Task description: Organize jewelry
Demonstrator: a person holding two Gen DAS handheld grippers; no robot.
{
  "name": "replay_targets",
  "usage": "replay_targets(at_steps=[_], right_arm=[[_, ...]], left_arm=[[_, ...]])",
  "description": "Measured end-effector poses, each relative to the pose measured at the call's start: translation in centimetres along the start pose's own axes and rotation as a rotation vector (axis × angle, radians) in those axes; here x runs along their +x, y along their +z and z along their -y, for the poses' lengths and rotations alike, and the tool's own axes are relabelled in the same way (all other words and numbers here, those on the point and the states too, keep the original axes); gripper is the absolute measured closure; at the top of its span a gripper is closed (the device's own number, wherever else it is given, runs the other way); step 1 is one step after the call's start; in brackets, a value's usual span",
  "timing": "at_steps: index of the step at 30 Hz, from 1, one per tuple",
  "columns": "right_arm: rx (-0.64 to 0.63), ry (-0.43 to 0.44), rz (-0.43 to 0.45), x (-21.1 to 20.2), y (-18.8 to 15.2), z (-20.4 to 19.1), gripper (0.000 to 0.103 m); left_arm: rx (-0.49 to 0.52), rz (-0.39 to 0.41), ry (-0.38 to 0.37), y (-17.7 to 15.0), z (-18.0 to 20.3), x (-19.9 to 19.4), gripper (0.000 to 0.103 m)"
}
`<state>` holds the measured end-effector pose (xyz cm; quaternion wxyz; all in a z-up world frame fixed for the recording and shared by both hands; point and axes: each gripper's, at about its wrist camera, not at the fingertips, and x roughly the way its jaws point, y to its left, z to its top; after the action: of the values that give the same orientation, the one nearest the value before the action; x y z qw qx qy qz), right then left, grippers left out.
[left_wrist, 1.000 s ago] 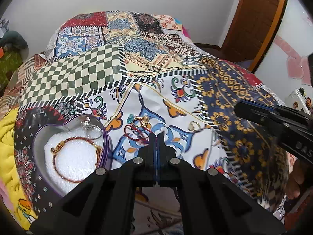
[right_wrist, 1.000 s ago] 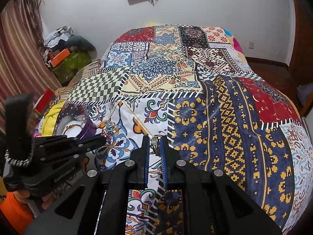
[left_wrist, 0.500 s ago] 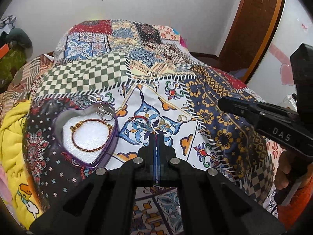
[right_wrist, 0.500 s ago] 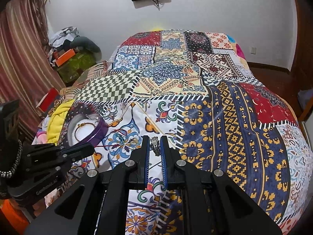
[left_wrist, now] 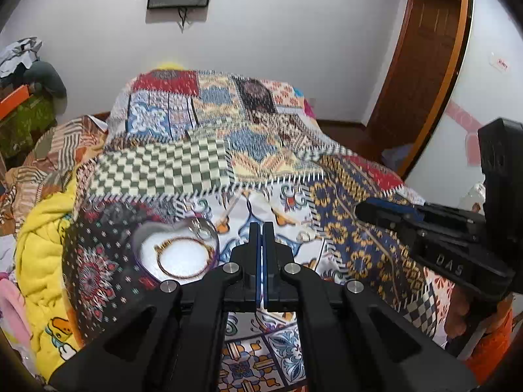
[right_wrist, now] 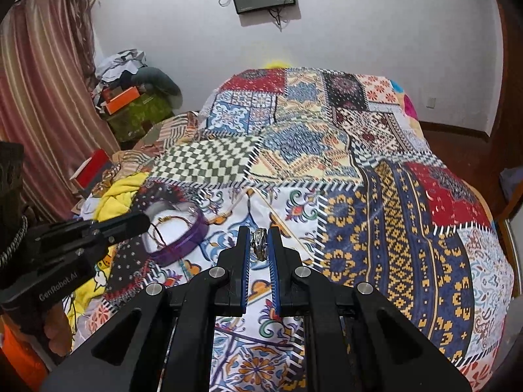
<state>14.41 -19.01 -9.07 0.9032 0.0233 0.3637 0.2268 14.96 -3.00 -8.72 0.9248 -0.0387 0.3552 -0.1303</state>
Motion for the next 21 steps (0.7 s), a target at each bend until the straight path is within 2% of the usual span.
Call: replay_targets(at_steps=[11,21], right_arm=[[-0.047,0.03,0.054,-0.8,1.9,-2.6,0.093],[-0.096,0.075,0.077,-0.1,3.4,-5.8,0.093]], left_arm=[[-0.022,0.12,0.032,2.5,-1.7,-3.6,0.103],[-0.049,0.183,0.088,3.7,-4.9,-5.5,0.103]])
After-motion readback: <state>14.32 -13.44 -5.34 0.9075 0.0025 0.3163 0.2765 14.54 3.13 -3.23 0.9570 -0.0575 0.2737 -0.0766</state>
